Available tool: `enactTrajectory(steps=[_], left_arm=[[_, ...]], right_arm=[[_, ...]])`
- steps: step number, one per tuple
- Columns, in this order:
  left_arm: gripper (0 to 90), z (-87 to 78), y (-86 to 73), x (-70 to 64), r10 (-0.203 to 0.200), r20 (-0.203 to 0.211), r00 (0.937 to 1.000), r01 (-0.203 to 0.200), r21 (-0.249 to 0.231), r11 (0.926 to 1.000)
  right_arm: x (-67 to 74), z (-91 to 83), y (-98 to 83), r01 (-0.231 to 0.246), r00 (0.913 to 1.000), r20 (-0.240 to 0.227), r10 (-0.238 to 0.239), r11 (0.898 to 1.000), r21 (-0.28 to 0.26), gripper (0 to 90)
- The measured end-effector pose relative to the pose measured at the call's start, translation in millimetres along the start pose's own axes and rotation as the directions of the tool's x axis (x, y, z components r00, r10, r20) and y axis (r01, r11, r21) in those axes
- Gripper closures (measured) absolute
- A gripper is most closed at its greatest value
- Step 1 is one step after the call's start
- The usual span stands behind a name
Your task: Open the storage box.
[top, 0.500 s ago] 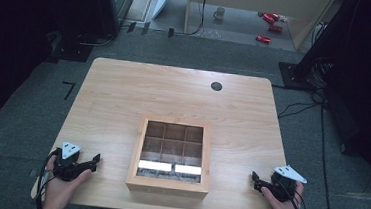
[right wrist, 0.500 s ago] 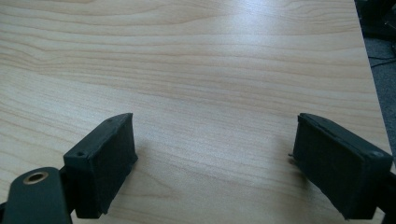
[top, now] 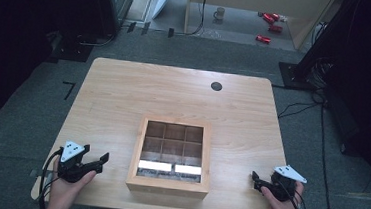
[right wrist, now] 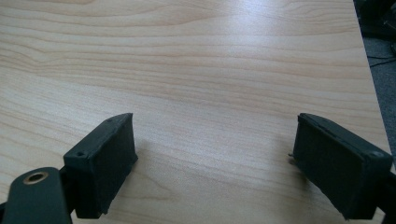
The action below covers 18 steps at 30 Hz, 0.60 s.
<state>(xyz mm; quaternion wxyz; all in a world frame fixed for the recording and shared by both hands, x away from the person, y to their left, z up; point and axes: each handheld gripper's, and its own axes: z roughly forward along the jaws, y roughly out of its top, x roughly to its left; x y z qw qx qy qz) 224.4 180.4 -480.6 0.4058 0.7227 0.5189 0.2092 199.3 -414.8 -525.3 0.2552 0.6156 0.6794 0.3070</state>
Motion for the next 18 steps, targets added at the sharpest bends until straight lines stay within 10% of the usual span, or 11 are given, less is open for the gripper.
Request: enactTrajectory(steps=[8,18], left_arm=[[24.0,-11.8,9.7,-26.9,0.069,0.102,0.9924,-0.062,-0.064,0.996],[24.5,-24.9,17.7,-68.7,0.151,0.287,0.9459,-0.127,-0.101,0.9867]], right_arm=[[0.0,0.0,0.0,0.0,1.0,0.0,0.0,1.0,0.0,12.8],[0.5,0.2,0.8,-0.004,1.0,0.006,0.004,1.0,0.004,13.2]])
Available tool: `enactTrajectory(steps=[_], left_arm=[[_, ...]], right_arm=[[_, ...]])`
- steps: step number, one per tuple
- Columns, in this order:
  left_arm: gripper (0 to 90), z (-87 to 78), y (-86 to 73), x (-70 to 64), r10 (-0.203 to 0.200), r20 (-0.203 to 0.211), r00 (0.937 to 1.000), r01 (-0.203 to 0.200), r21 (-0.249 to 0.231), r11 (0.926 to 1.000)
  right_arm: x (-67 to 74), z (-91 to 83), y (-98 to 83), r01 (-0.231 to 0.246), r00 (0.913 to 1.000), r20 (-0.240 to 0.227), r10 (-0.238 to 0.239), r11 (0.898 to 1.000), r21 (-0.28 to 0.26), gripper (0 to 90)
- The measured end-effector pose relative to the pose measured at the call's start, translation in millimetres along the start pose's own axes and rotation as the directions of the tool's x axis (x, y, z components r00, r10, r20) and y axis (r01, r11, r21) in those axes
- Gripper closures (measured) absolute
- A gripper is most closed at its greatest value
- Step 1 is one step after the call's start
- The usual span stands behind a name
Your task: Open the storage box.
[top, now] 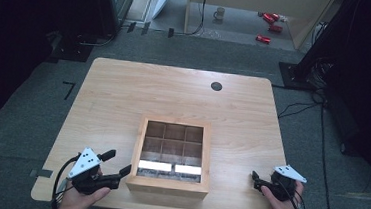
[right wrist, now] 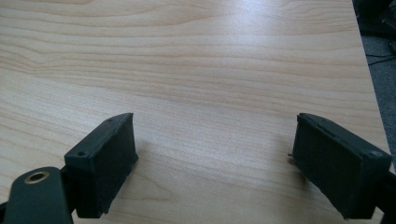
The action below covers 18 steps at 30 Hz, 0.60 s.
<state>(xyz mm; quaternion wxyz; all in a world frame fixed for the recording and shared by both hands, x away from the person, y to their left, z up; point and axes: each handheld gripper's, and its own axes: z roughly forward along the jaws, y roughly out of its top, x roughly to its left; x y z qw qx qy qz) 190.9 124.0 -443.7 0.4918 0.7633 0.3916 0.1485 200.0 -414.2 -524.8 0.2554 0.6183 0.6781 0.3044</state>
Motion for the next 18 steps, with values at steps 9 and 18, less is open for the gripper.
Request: enactTrajectory(steps=[9,18], left_arm=[[23.1,13.4,-4.4,-19.8,0.054,0.044,0.9976,-0.057,0.074,0.9956],[20.0,18.7,-8.7,-22.0,0.049,0.091,0.9947,-0.059,0.111,0.992]], right_arm=[[6.8,-1.7,1.9,0.02,0.9995,0.024,-0.021,1.0,0.012,14.8],[50.6,-10.6,11.6,0.06,0.9928,-0.102,-0.063,0.997,-0.04,14.8]])
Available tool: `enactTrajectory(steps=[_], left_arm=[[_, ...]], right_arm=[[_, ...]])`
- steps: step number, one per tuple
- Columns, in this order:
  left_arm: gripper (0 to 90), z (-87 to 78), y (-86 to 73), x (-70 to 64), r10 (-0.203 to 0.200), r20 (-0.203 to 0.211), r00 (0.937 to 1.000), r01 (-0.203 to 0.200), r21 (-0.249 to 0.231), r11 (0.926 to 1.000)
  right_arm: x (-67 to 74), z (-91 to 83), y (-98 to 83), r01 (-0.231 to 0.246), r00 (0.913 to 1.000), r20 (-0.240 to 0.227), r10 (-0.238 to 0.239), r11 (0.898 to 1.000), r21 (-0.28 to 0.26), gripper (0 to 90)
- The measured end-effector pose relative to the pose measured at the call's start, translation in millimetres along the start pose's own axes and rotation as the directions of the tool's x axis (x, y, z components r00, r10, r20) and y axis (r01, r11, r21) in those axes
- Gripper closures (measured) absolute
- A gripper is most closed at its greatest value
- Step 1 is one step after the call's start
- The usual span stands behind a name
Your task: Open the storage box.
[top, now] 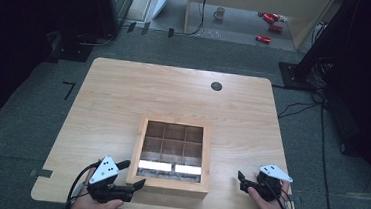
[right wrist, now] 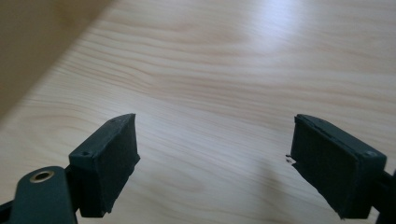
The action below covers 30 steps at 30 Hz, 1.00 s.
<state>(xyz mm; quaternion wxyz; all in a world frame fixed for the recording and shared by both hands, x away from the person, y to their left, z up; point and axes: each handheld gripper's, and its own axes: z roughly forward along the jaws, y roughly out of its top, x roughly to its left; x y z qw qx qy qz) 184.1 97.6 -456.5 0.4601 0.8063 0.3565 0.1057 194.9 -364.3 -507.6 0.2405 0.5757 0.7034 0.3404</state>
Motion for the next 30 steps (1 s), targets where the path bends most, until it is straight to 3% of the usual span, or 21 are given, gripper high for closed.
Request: enactTrajectory(steps=[3,5,11,15,22,30], left_arm=[[19.2,0.3,-0.9,1.3,0.005,0.011,0.9999,-0.005,0.019,0.9998],[17.2,1.6,-2.4,0.3,0.024,0.005,0.9997,-0.024,0.038,0.999],[15.7,3.7,-5.7,3.1,0.031,0.029,0.9991,-0.033,0.063,0.9975],[15.4,5.0,-8.3,4.5,0.046,0.044,0.998,-0.049,0.079,0.9957],[20.4,14.9,-17.0,5.6,0.096,0.022,0.9951,-0.099,0.167,0.981],[24.0,7.4,-15.4,9.8,0.083,0.054,0.9951,-0.089,0.131,0.9874]], right_arm=[[19.9,-7.0,5.6,0.006,0.9975,-0.07,-0.008,0.999,-0.031,14.8],[30.2,-10.7,7.8,0.013,0.9949,-0.099,-0.017,0.999,-0.044,14.8],[55.2,-22.5,13.6,0.03,0.9837,-0.174,-0.044,0.996,-0.085,14.8],[61.6,-28.4,16.4,0.015,0.9757,-0.216,-0.037,0.994,-0.104,14.8],[65.7,-33.4,16.9,0.02,0.9609,-0.273,-0.049,0.994,-0.109,14.7],[72.2,-35.8,16.0,0.066,0.9394,-0.326,-0.106,0.989,-0.131,14.1]])
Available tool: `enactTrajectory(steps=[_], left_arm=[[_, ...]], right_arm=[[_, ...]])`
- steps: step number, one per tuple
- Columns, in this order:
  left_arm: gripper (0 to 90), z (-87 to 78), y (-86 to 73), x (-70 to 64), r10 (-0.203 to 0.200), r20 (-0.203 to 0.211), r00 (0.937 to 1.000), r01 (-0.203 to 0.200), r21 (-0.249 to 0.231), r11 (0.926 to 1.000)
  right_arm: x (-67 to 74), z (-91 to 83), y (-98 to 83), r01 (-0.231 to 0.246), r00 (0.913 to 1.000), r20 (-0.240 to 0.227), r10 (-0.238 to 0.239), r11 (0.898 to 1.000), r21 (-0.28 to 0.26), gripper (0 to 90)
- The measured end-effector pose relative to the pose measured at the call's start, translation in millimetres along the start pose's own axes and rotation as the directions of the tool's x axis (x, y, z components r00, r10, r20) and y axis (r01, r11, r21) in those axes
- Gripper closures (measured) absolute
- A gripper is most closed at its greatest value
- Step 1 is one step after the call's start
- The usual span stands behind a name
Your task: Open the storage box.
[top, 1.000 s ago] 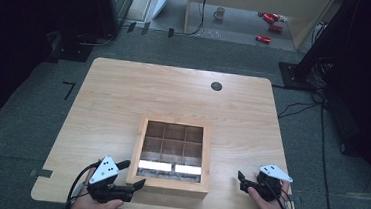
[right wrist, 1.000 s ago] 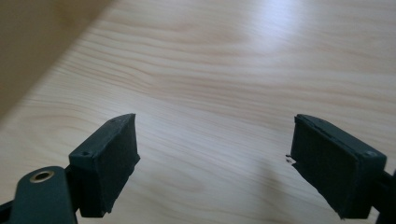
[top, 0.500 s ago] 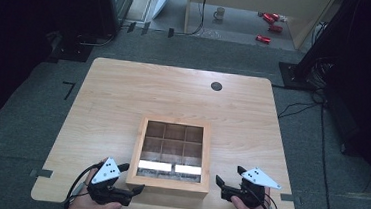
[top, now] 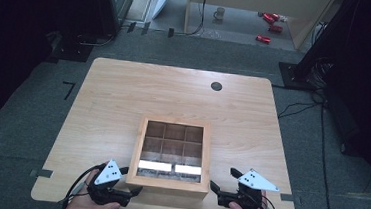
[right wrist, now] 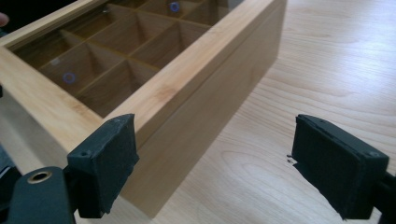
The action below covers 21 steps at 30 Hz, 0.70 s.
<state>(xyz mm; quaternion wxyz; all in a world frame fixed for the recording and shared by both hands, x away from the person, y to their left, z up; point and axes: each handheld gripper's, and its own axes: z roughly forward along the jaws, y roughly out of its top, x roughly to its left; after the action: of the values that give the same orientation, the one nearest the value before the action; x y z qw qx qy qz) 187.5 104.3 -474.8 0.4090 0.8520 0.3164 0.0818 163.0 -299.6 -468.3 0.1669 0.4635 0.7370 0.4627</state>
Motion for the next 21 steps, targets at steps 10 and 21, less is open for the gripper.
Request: enactTrajectory(steps=[10,21], left_arm=[[26.3,-4.2,1.1,-0.3,0.007,-0.004,1.0,-0.007,-0.025,0.9997],[26.3,-7.6,4.5,-2.9,0.013,-0.015,0.9998,-0.014,-0.041,0.9991]], right_arm=[[7.2,-3.8,1.0,0.038,0.993,-0.11,-0.041,0.999,-0.031,13.8],[26.3,1.3,-4.2,0.174,0.966,-0.193,-0.172,0.985,-0.008,13.4]])
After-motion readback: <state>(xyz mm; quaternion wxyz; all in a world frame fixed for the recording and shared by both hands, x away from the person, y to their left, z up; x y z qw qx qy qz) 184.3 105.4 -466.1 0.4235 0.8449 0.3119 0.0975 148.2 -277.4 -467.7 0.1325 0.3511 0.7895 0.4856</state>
